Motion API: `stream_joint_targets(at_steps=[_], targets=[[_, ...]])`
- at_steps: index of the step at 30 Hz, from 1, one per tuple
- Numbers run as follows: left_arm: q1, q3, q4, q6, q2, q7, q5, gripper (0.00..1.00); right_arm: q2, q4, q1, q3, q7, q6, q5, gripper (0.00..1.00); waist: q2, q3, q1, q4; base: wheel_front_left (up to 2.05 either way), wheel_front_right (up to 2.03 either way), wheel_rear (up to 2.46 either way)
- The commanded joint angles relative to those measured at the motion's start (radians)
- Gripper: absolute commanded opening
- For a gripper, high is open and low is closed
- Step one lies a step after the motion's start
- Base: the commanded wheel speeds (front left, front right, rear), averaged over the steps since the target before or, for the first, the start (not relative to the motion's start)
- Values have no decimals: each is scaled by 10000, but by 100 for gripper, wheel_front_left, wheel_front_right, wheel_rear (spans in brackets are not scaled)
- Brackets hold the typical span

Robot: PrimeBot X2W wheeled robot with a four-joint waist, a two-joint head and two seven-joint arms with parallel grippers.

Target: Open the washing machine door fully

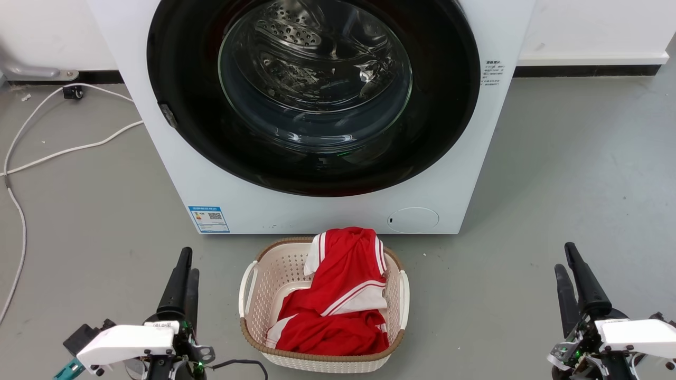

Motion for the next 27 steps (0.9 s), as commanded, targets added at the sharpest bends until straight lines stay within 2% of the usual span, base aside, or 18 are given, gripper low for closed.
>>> stream_joint_targets(at_steps=[1, 9, 16, 27], targets=[[-182, -18, -387, -8, 23, -146, 446, 100, -15, -362, -94, 54, -140, 0, -440, 100, 0, 4, 0, 3, 0, 0, 0], [-131, -74, -1008, -12, 25, -486, 2299, 100, -8, -915, -40, 177, -475, 0, -2496, 100, 0, 21, 0, 42, 0, 0, 0], [-96, -268, -1436, -15, 25, -719, 3819, 100, -4, -1328, 33, 139, -709, 0, -3621, 100, 0, 22, 0, 79, 0, 0, 0], [46, -457, -1919, 13, 28, -1121, 6323, 100, 3, -1917, 231, 304, -1101, 0, -6906, 100, 0, 21, 0, 121, 0, 0, 0]])
